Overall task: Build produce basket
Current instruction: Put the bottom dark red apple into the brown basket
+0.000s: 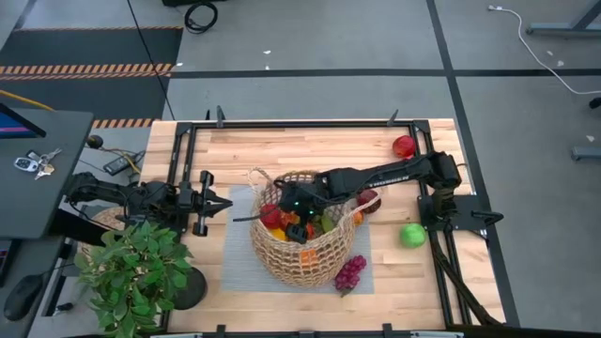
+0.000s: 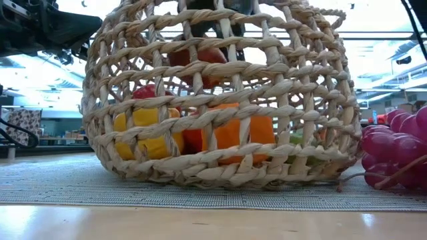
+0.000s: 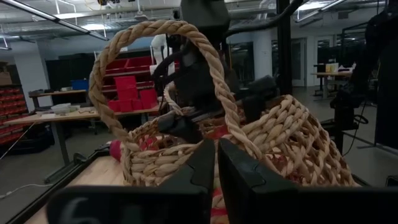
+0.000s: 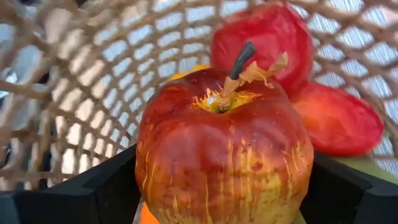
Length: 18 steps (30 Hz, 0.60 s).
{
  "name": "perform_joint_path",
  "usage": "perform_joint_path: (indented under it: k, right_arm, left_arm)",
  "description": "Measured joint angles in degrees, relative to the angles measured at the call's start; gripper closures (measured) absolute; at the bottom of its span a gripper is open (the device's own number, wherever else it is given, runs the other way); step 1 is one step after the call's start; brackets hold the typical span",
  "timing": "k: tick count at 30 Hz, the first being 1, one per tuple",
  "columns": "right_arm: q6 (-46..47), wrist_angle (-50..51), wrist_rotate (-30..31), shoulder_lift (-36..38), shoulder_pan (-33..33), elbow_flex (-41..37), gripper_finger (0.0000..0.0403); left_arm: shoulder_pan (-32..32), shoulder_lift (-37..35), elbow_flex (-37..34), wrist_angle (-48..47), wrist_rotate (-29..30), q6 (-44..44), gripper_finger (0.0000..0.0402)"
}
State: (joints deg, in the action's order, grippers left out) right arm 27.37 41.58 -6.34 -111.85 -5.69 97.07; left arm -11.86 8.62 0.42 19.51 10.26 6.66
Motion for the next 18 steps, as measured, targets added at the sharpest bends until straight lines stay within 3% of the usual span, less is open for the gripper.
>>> perform_joint_path:
  k: [8, 14, 18]
  right_arm:
    - [8.41, 0.1, -9.98, 0.62, 3.36, 0.52, 0.0052]
    - [19.75, 1.93, -10.14, 1.09, 6.78, 0.58, 0.0052]
    - [21.62, 6.23, -5.64, 1.11, 7.9, 0.58, 0.0052]
  left_arm:
    - [0.0, 0.0, 0.0, 0.02, 0.0, 0.0, 0.0369]
    - [0.0, 0.0, 0.0, 0.01, -0.01, 0.0, 0.0376]
    - [0.0, 0.02, 0.0, -0.02, 0.0, 0.0, 0.0374]
